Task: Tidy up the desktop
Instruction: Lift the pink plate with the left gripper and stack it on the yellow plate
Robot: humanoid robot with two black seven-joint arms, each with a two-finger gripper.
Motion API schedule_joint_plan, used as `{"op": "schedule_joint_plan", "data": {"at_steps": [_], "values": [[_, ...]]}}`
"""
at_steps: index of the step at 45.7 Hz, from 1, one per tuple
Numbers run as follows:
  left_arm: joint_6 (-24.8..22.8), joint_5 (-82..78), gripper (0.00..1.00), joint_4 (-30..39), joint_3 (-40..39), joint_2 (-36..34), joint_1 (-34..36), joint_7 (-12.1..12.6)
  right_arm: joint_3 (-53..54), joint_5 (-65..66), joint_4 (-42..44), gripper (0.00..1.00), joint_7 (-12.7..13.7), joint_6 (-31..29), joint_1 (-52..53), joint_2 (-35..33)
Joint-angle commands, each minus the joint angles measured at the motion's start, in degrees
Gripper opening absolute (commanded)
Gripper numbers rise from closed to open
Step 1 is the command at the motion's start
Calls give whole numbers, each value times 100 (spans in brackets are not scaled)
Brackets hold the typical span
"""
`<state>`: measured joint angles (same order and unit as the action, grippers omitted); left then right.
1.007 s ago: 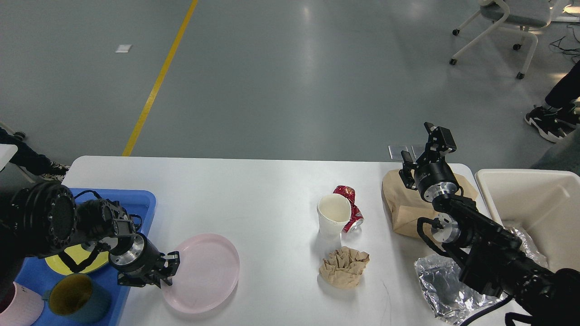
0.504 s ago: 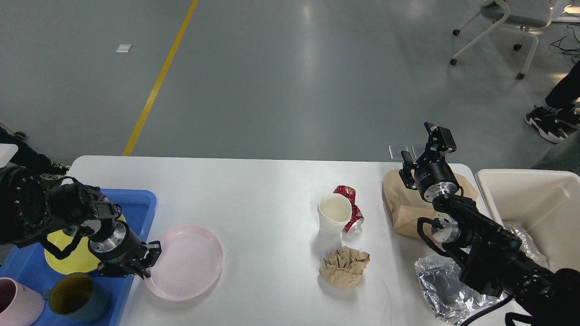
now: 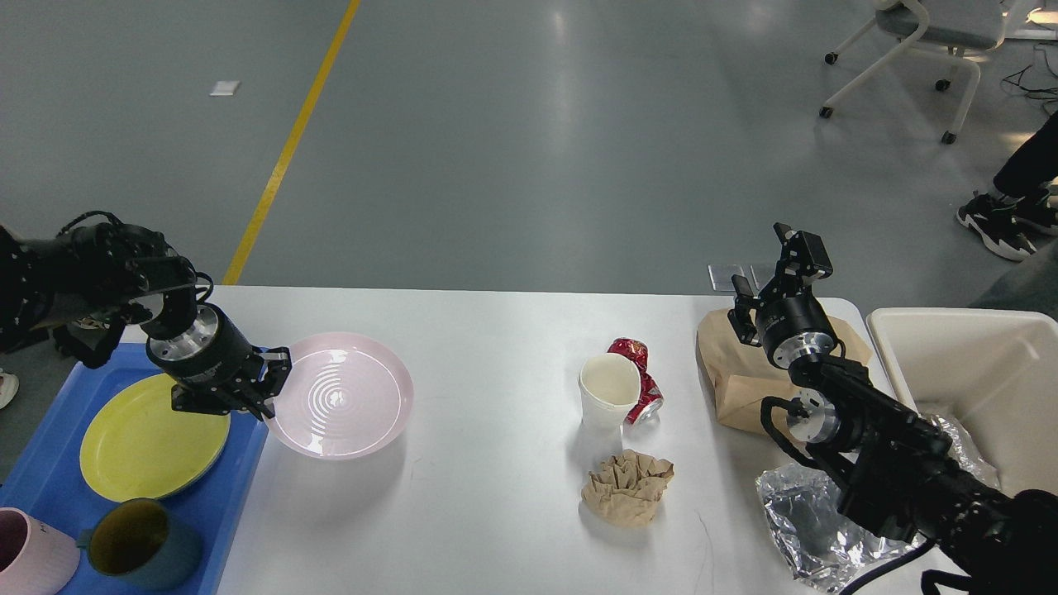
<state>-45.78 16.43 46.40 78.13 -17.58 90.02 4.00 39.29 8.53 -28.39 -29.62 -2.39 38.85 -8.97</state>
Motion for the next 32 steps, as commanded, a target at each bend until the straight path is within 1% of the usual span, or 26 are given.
{"op": "schedule_joint_plan", "data": {"at_steps": [1, 5, 8, 11, 15, 25, 32], "values": [[-405, -8, 0, 1, 18, -491, 393, 48, 0, 0, 0, 100, 0, 1, 0, 0], [-423, 1, 0, -87, 9, -940, 508, 48, 0, 0, 0, 100, 0, 1, 0, 0], [-405, 1, 0, -175, -18, -1282, 446, 48, 0, 0, 0, 100, 0, -7, 0, 0], [-396, 1, 0, -403, -18, -1546, 341, 48, 0, 0, 0, 100, 0, 1, 0, 0], [-396, 1, 0, -684, -53, -1784, -115, 48, 0, 0, 0, 100, 0, 1, 0, 0], [-379, -8, 0, -1467, -290, -2013, -1073, 57, 0, 0, 0, 100, 0, 1, 0, 0], [-396, -8, 0, -2125, -860, -2066, -1759, 83, 0, 0, 0, 100, 0, 1, 0, 0]]}}
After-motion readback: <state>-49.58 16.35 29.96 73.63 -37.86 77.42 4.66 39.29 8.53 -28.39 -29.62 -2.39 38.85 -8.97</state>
